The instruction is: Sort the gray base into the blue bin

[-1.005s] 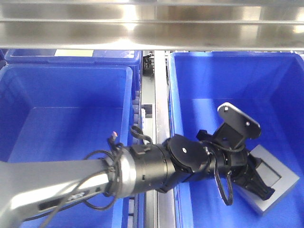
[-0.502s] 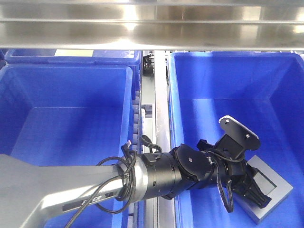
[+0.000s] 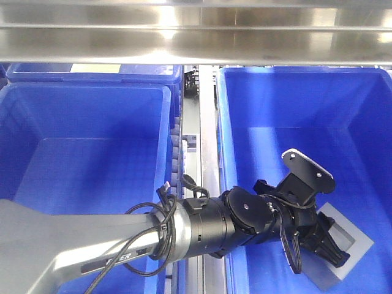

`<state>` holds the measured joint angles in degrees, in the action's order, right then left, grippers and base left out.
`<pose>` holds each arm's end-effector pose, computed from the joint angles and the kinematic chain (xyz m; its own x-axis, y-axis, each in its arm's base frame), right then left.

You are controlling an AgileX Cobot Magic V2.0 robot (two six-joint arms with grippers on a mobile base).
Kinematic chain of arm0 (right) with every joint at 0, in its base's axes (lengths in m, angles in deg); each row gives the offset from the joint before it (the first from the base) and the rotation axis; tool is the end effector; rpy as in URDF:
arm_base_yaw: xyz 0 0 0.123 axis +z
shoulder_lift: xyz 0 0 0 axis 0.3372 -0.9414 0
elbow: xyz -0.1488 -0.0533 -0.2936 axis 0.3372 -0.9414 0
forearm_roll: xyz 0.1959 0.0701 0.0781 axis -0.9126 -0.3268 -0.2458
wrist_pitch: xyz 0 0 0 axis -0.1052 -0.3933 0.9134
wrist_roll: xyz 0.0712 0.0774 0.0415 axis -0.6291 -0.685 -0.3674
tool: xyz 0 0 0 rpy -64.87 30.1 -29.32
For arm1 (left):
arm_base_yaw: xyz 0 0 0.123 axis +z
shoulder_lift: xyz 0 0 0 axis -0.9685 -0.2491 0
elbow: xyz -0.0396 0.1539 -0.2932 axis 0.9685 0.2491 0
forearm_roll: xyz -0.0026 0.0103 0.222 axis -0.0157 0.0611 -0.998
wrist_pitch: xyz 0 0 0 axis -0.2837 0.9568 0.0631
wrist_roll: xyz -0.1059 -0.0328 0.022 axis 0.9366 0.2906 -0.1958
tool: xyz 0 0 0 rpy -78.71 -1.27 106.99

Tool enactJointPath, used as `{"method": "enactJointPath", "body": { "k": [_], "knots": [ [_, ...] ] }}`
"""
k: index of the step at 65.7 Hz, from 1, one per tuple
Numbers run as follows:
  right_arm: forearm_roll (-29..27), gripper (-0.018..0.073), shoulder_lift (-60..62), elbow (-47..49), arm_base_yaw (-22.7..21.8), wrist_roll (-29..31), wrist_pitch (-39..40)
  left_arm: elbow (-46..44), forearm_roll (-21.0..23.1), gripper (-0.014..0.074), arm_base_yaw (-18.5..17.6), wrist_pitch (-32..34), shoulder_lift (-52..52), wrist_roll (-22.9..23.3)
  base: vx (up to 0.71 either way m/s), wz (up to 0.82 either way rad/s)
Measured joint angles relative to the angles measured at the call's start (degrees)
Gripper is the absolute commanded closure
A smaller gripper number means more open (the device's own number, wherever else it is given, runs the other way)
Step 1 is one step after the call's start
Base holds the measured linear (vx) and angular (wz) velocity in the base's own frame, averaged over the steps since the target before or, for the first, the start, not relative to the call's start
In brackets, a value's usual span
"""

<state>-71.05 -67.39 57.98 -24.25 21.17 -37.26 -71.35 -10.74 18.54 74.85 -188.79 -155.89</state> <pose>-0.0011 0.0002 0.1889 -0.0868 0.0278 -0.9958 0.0793 0.9966 0.0210 0.2657 -0.4231 0.2360 -0.4174 0.3610 -0.8339 0.8118 0.5605 -0.1636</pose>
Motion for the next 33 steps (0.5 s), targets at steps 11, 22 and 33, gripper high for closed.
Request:
{"method": "enactJointPath", "body": {
  "k": [11,22,33],
  "knots": [
    [0.0,0.0564,0.0,0.0,0.0,0.0,0.0,0.0,0.1,0.0272,0.0,1.0,0.3,0.1,0.0,0.0],
    [0.0,0.0564,0.0,0.0,0.0,0.0,0.0,0.6,0.1,0.0433,0.0,3.2,3.3,0.0,0.0,0.0],
    [0.0,0.0564,0.0,0.0,0.0,0.0,0.0,4.4,-2.3,0.0606,0.0,4.9,10.2,-0.3,0.0,0.0]
  ]
}}
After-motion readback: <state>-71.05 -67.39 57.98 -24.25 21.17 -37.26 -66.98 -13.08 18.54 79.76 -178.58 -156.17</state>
